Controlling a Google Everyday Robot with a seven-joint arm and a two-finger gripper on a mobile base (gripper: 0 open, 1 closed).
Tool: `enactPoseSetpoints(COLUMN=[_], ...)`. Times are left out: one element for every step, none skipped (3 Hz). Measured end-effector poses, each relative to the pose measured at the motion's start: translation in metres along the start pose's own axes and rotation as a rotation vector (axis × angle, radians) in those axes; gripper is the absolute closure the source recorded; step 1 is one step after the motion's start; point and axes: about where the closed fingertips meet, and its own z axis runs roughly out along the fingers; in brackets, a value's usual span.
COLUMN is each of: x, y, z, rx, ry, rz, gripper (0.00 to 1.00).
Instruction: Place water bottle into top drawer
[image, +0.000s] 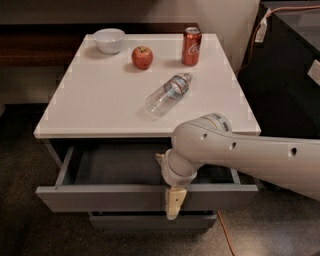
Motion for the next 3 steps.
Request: enactPoseSetpoints(x=[-0.0003, -0.001, -0.0077], y=[0.001, 0.0006, 0.0105], z=[0.009, 0.0065, 0.0109], rx=[-0.019, -0.019, -0.045], ry=[0.008, 0.008, 0.011], rz=[0.007, 0.007, 0.0], gripper=[0.03, 0.26, 0.48])
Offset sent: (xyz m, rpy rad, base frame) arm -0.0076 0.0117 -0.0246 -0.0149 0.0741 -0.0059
